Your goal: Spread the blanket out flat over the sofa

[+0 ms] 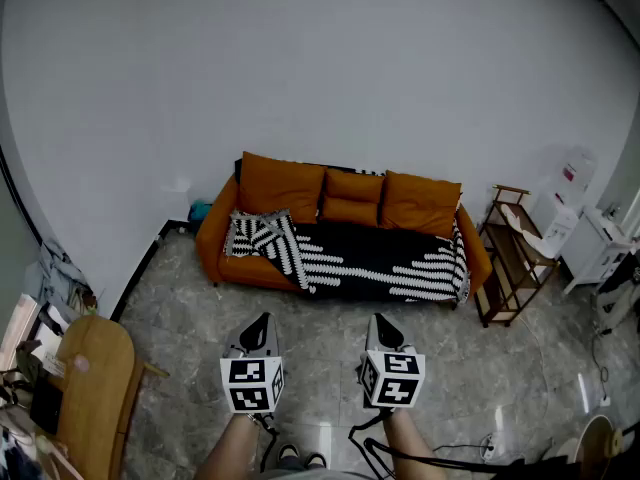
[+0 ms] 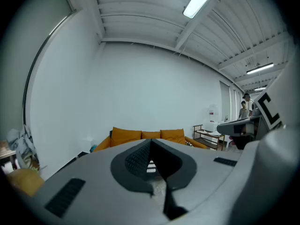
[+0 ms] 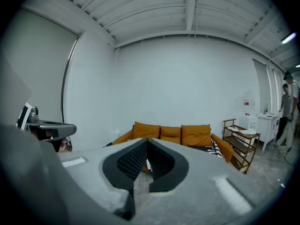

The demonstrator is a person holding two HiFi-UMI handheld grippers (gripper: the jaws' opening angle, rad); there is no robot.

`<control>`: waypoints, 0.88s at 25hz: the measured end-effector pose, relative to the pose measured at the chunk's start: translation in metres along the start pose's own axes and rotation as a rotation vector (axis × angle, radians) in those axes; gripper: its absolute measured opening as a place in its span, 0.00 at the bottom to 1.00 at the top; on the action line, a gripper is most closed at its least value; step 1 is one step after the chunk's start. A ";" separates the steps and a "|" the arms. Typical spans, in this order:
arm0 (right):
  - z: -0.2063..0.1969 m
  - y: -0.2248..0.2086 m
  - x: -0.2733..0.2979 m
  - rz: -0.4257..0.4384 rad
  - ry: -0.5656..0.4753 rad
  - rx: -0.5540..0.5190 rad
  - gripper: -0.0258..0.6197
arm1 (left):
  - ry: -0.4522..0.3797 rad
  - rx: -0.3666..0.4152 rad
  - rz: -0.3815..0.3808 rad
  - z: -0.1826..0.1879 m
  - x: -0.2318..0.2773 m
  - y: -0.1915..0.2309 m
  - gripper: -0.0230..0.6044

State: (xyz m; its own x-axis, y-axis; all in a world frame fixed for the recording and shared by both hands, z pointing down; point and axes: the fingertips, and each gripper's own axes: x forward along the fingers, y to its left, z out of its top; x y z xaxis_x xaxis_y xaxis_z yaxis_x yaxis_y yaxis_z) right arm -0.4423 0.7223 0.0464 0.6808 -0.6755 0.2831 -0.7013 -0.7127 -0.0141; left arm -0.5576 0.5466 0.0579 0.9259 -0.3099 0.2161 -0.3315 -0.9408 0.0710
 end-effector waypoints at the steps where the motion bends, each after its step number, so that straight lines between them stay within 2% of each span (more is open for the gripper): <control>1: 0.000 -0.001 0.002 -0.001 -0.002 0.003 0.05 | -0.002 0.000 0.000 0.001 0.002 0.000 0.04; 22: -0.012 0.014 0.065 -0.023 0.053 0.058 0.05 | 0.030 0.019 0.008 -0.001 0.046 0.056 0.04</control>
State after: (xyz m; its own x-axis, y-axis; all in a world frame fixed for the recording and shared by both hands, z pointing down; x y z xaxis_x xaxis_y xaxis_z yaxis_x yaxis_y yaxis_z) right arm -0.4105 0.6710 0.0764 0.6833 -0.6493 0.3340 -0.6713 -0.7386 -0.0624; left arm -0.5340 0.4796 0.0725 0.9173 -0.3132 0.2459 -0.3349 -0.9409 0.0509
